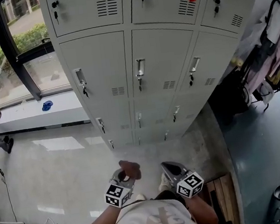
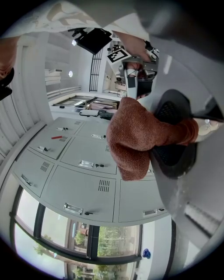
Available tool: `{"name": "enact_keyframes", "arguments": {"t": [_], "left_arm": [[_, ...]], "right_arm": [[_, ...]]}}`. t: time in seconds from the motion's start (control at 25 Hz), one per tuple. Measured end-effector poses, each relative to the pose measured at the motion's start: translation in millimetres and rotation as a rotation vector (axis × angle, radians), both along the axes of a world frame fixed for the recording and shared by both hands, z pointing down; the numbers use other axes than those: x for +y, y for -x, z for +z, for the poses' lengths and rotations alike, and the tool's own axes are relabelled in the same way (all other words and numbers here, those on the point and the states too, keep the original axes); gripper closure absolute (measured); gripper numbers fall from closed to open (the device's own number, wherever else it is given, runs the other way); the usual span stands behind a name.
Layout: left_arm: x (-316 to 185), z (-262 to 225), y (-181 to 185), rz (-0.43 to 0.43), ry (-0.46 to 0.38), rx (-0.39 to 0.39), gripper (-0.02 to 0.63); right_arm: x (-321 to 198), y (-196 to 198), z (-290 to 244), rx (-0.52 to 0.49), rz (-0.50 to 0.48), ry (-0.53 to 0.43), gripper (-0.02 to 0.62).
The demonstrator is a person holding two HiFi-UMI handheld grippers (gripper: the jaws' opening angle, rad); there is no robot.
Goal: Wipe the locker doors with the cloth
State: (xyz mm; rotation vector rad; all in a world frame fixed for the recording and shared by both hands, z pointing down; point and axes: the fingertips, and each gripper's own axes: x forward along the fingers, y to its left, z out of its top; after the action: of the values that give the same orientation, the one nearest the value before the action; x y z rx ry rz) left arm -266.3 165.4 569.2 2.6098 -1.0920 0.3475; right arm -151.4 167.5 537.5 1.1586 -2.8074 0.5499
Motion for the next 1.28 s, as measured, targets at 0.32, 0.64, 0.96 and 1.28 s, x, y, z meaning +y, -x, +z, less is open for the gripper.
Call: {"name": "enact_keyframes", "arguments": {"t": [0.32, 0.64, 0.96, 1.28], "left_arm": [[-57.0, 6.4, -37.9, 0.010, 0.009, -0.043, 0.523], [-135.6, -0.5, -89.6, -0.014, 0.002, -0.078, 0.522], [-196.6, 5.3, -127.1, -0.110, 0.028, -0.111, 0.522], [-227.4, 13.9, -136.4, -0.241, 0.068, -0.121, 0.522]], "right_arm": [[-53.9, -23.4, 10.0, 0.042, -0.049, -0.004, 0.588], [-125.1, -70.9, 1.3, 0.020, -0.060, -0.013, 0.588], [-189.0, -117.1, -6.0, -0.007, -0.127, -0.015, 0.588], [-225.7, -139.6, -5.9, -0.031, -0.210, -0.012, 0.588]]}}
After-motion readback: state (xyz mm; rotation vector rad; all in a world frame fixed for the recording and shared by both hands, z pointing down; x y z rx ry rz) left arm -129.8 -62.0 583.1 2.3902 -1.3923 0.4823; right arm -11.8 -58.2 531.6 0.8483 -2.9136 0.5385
